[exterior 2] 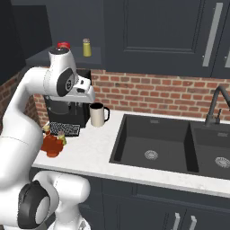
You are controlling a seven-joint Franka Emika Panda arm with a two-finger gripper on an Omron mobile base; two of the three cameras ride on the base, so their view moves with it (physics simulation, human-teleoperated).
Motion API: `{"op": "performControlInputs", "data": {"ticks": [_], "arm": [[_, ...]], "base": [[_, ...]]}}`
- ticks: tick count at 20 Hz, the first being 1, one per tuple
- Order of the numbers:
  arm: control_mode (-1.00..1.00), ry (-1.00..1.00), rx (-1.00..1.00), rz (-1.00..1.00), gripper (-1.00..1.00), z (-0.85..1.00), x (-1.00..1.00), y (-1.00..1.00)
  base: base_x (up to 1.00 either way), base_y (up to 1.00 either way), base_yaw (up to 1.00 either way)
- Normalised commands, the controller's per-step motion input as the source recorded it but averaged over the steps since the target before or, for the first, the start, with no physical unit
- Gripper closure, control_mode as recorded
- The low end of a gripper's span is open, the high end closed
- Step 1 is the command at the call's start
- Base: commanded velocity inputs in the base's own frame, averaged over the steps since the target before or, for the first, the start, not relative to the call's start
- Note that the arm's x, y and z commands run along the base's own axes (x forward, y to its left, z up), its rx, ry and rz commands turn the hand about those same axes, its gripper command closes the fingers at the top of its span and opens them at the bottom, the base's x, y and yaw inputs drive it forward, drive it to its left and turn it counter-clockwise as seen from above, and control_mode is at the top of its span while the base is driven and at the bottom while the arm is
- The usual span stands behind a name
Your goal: Put the shaker and condiment bottle from the counter next to their counterparts in the cabinet.
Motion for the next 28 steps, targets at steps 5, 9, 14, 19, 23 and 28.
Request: {"op": "performControlInputs", "data": {"ticks": [5,9,14,19,23,28], "arm": [[-1.0,0.0,0.0,0.05,-1.0,-0.04,0.0,0.01],[-1.0,0.02,0.0,0.04,-1.0,-0.14,-0.18,0.1],[-1.0,0.05,0.01,0.03,-1.0,0.0,-0.18,0.15],[-1.0,-0.03,0.03,0.42,-1.0,0.0,-0.47,-0.04],[-1.0,-0.1,0.02,0.55,-1.0,-0.04,-0.67,-0.17],[-1.0,-0.1,0.07,0.61,-1.0,-0.2,-0.4,0.0]], "base": [[0.0,0.0,0.0],[0.0,0.0,0.0],[0.0,0.0,0.0],[0.0,0.0,0.0],[0.0,0.0,0.0],[0.0,0.0,0.0]]}}
